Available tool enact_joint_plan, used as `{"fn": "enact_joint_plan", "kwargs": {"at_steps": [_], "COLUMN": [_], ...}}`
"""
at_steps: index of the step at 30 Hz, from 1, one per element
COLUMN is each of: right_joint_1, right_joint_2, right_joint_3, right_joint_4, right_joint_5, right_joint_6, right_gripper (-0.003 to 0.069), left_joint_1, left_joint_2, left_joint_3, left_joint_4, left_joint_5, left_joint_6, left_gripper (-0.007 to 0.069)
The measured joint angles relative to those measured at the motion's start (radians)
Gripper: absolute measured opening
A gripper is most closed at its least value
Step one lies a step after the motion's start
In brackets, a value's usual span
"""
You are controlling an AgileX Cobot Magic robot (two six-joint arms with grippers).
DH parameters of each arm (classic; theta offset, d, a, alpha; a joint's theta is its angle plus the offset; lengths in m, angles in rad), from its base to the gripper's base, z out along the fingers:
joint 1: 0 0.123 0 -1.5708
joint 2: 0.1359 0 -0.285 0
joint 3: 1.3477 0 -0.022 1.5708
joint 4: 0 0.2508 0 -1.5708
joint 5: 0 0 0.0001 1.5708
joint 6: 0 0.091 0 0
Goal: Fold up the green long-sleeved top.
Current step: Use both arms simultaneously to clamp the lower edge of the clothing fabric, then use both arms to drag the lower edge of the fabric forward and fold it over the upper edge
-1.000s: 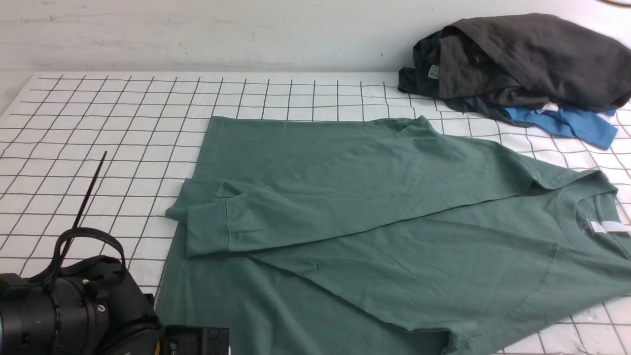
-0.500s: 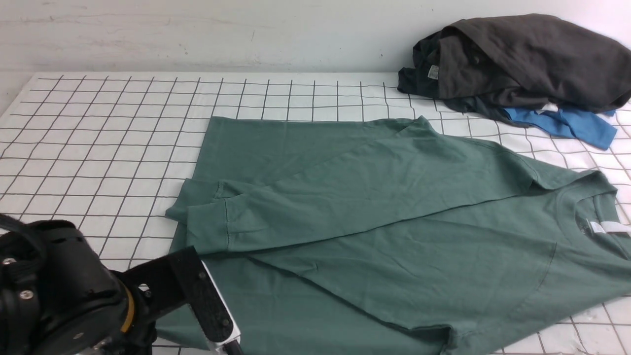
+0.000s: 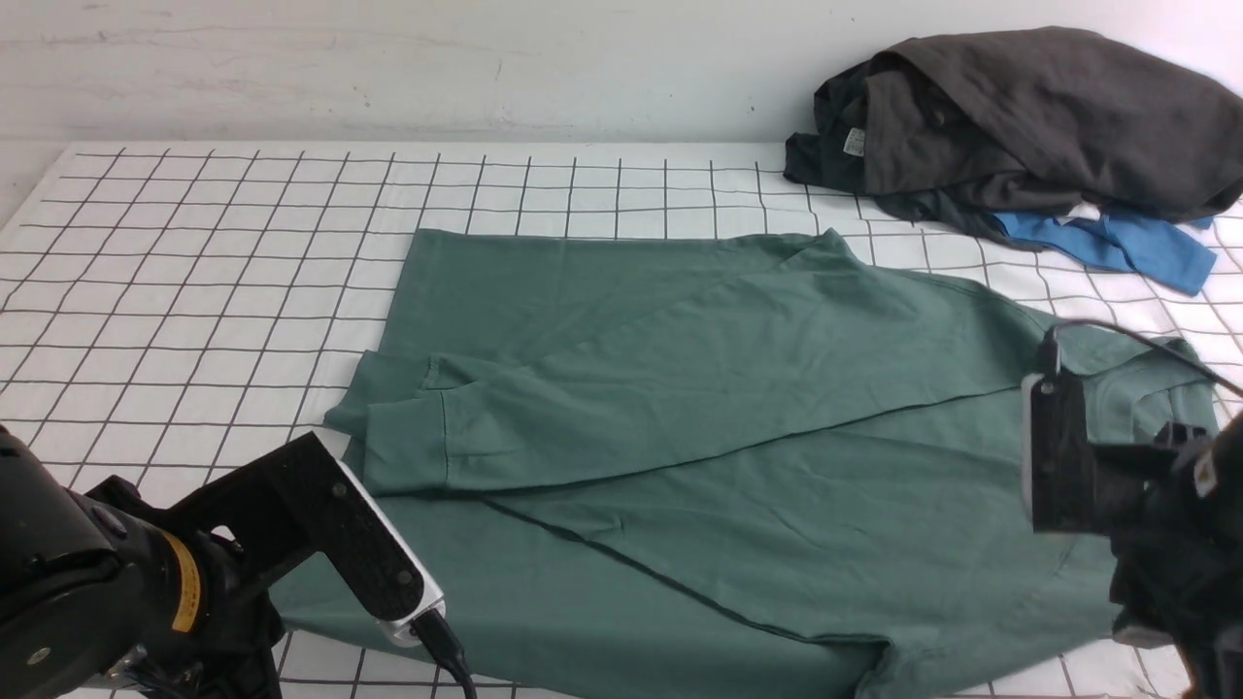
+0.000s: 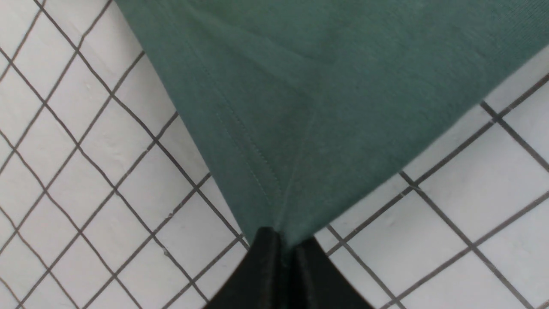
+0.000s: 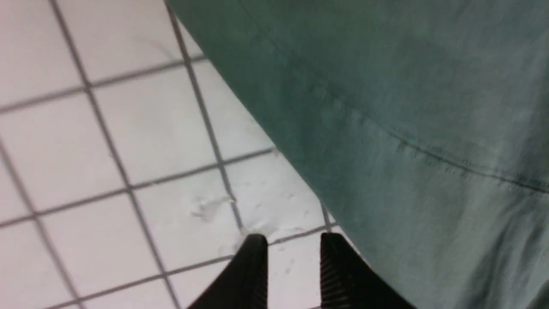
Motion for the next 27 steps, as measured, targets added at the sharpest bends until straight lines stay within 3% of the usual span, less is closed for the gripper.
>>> {"fn": "enact_joint_plan", "kwargs": {"at_steps": [5,12,16,22,27], "right_joint_1": [-0.029,-0.11,-0.11,-0.115,-0.116], "right_joint_2": [0.067,0.166,0.173,0.168,0.112], "right_joint_3": [0.069,0.07,0.069,0.07,0.014], "right_joint_4": [-0.212,-0.38,-0.391,-0.394,-0.395], "right_joint_5": [-0.203,-0.29,-0.294,-0.315,-0.292], "right_joint_6": [0.195,0.298,0.3,0.431,0.633], "right_gripper": [0.0345,0.0381,0.0319,0.0034,-0.0001], "left_joint_1": [0.0,0.0,0.0,0.0,0.006], "left_joint_2": [-0.002,-0.009,-0.009,-0.009,-0.007], "left_joint_3": [0.0,0.0,0.0,-0.031,-0.153], "left_joint_4": [-0.004,-0.01,-0.011,-0.018,-0.015], "left_joint_5": [0.0,-0.001,-0.006,-0.006,-0.008], "left_joint_6": [0.0,0.0,0.0,-0.061,-0.116], "left_gripper": [0.0003,0.0003,0.0003,0.0003,0.0006]}}
